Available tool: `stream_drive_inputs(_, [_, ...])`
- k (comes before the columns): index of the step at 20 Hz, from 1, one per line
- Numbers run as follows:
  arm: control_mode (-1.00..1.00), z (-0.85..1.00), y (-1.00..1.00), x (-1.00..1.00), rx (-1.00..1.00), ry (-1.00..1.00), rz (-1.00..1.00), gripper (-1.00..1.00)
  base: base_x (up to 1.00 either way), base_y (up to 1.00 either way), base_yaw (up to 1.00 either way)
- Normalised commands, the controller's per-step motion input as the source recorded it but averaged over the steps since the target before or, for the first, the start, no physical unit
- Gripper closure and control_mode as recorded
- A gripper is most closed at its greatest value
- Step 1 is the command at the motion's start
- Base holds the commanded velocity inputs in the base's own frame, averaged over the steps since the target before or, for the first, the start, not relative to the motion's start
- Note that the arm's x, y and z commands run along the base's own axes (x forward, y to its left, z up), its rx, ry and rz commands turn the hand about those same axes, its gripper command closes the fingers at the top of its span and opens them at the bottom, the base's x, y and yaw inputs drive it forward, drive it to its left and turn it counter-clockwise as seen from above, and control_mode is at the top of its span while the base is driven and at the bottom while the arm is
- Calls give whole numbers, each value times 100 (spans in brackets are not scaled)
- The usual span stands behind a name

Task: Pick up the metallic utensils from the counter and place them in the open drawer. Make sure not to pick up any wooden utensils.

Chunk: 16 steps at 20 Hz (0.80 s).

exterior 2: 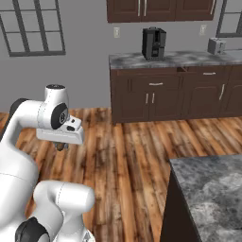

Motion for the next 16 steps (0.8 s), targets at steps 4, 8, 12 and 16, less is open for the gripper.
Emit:
stream_drive_inputs(4, [100, 0, 0, 0, 0, 0, 0, 100, 100, 65, -38])
stream_drive_inputs(8, [100, 0, 0, 0, 0, 0, 0, 100, 100, 70, -41])
stream_drive_inputs(12, [100, 0, 0, 0, 0, 0, 0, 100, 100, 73, -49])
stream_drive_inputs(16, [100, 0, 0, 0, 0, 0, 0, 100, 100, 72, -56])
